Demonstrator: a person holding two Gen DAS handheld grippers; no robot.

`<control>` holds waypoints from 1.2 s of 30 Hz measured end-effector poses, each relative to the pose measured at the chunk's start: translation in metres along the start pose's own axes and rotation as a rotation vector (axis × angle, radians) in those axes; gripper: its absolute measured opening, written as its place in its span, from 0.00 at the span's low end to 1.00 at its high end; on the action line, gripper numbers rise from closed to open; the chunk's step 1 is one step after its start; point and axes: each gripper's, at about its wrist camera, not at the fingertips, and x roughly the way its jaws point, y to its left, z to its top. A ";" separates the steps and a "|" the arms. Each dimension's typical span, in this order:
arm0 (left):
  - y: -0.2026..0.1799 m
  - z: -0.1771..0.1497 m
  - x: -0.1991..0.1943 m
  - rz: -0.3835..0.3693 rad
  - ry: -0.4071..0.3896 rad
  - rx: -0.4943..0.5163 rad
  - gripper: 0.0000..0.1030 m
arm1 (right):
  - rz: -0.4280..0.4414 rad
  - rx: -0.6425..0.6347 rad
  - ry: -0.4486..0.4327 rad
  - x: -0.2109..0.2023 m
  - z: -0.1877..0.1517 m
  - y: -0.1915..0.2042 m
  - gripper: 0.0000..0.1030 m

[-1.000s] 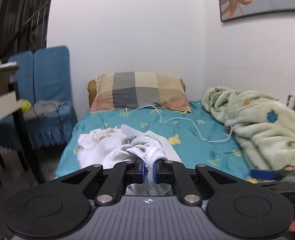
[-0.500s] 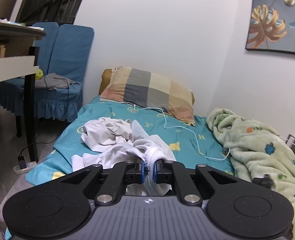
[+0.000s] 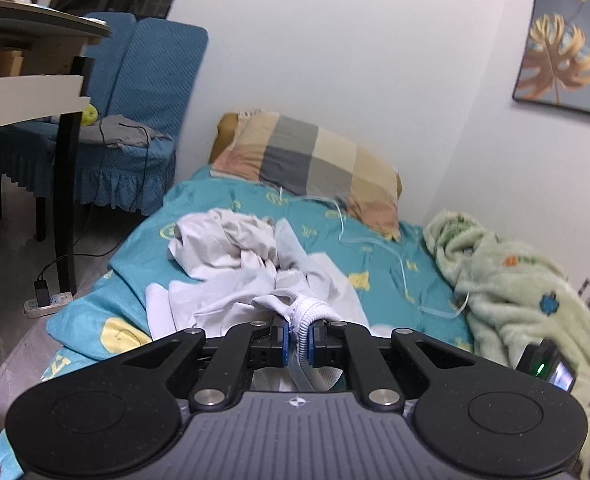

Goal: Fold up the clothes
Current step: 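Grasp the T-shirt with the right gripper while the left gripper holds it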

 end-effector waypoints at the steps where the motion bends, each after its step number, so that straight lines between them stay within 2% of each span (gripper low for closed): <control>1: -0.002 -0.002 0.002 0.008 0.009 0.012 0.09 | 0.017 0.011 0.013 0.001 0.000 -0.002 1.00; 4: -0.002 -0.005 0.004 0.021 0.023 0.015 0.09 | 0.070 0.015 0.083 0.008 -0.004 0.001 1.00; 7: 0.000 -0.005 0.007 0.035 0.035 0.006 0.09 | 0.115 -0.059 0.152 0.015 -0.011 0.011 0.97; 9: 0.001 -0.007 0.011 0.046 0.058 0.007 0.09 | 0.114 -0.079 0.167 0.015 -0.012 0.014 0.70; 11: 0.002 -0.009 0.016 0.058 0.082 0.009 0.09 | 0.127 -0.072 0.169 0.013 -0.011 0.014 0.67; 12: 0.003 -0.010 0.018 0.064 0.093 0.010 0.09 | 0.149 -0.050 0.163 0.011 -0.008 0.012 0.61; 13: 0.003 -0.011 0.020 0.069 0.105 0.010 0.10 | 0.171 -0.028 0.156 0.009 -0.006 0.010 0.48; 14: 0.003 -0.012 0.022 0.072 0.116 0.013 0.10 | 0.189 -0.008 0.143 0.006 -0.002 0.009 0.42; 15: 0.003 -0.014 0.024 0.074 0.126 0.015 0.10 | 0.205 0.011 0.127 0.003 0.001 0.008 0.28; 16: 0.003 -0.015 0.026 0.076 0.135 0.018 0.10 | 0.223 0.027 0.118 0.000 0.005 0.007 0.19; 18: 0.003 -0.018 0.029 0.080 0.151 0.028 0.11 | 0.262 0.059 0.108 -0.006 0.011 0.007 0.13; 22: -0.001 -0.023 0.035 0.078 0.189 0.059 0.27 | 0.331 0.104 0.085 -0.018 0.023 0.006 0.09; 24: -0.006 -0.026 0.037 0.060 0.212 0.078 0.43 | 0.363 0.122 0.074 -0.024 0.029 0.006 0.08; 25: -0.009 -0.027 0.037 0.055 0.214 0.094 0.46 | 0.379 0.131 0.068 -0.027 0.032 0.006 0.07; 27: -0.016 -0.030 0.037 0.048 0.215 0.129 0.60 | 0.393 0.139 0.069 -0.030 0.035 0.006 0.05; 33: -0.031 -0.039 0.040 0.050 0.217 0.233 0.73 | 0.438 0.164 0.066 -0.038 0.040 0.005 0.05; 36: -0.037 -0.043 0.044 0.067 0.216 0.278 0.76 | 0.463 0.171 0.060 -0.042 0.044 0.007 0.05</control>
